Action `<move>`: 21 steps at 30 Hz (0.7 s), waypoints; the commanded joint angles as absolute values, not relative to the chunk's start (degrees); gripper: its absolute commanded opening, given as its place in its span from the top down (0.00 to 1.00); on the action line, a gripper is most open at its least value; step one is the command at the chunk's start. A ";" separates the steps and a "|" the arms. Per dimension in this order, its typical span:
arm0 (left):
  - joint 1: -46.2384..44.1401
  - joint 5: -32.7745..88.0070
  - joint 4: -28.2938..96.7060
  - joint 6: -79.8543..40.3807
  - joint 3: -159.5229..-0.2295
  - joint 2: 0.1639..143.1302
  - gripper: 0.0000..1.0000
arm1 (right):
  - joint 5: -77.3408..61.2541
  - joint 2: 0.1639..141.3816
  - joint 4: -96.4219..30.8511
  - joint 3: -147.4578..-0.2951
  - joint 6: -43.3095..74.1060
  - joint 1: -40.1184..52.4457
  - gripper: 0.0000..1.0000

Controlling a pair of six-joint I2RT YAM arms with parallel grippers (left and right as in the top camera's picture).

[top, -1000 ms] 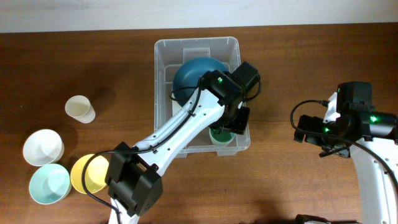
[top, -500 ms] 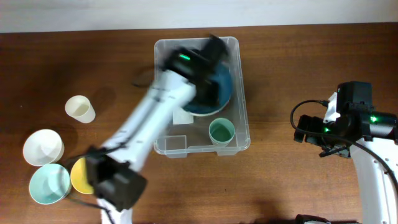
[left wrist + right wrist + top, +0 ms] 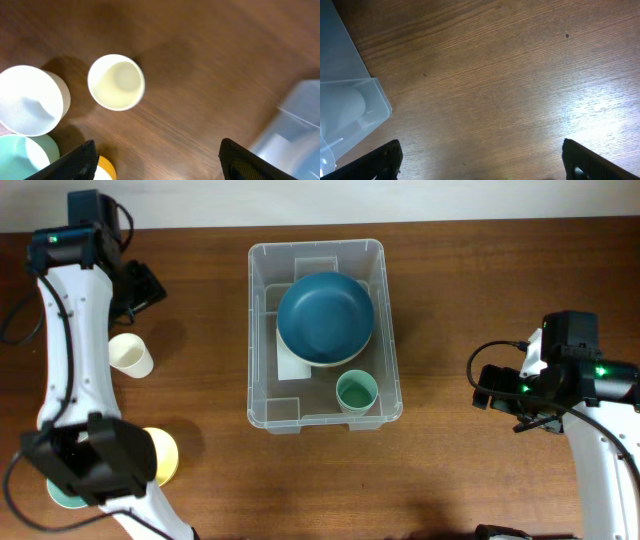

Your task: Pack container

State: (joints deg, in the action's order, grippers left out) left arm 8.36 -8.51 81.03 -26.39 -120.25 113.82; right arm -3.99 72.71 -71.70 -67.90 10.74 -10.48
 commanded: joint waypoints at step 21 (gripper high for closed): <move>10.57 -9.10 80.01 -25.58 -119.50 135.74 0.50 | -4.08 72.82 -71.75 -67.66 11.22 -10.81 0.02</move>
